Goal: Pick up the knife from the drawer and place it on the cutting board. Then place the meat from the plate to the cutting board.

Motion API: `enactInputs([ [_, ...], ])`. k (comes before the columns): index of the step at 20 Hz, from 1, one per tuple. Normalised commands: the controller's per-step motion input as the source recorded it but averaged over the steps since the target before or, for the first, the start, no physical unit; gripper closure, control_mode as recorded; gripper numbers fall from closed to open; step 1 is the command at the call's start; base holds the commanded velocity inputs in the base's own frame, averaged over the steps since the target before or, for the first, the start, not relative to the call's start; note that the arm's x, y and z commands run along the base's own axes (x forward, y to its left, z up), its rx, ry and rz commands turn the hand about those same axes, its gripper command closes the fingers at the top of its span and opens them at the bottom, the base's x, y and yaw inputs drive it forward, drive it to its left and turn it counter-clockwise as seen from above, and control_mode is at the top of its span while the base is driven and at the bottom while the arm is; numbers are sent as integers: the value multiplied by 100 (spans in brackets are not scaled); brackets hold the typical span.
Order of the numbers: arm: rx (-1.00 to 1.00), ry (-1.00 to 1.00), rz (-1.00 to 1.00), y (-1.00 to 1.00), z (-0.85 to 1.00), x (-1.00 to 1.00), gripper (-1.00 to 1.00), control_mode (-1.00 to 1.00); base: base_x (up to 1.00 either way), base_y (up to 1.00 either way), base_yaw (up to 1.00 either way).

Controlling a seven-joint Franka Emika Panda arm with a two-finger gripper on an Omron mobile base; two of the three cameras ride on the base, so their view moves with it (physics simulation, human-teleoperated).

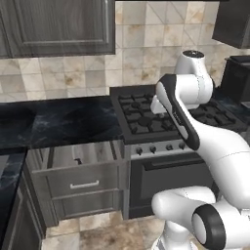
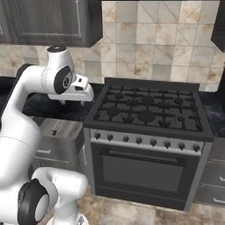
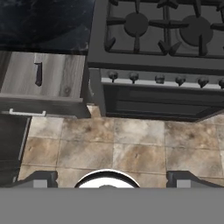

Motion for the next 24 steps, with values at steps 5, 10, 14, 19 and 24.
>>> enactInputs([
  [5, 0, 0, 0, 0, 0, 0, -100, 100, -1, 2, 7],
  [10, 0, 0, 0, 0, 0, 0, -100, 100, 0, 17, 6],
  [14, 0, 0, 0, 0, 0, 0, -100, 100, 3, 22, 2],
  [19, 0, 0, 0, 0, 0, 0, -100, 100, 20, 20, 0],
  [24, 0, 0, 0, 0, 0, 0, -100, 100, 14, 5, 0],
])
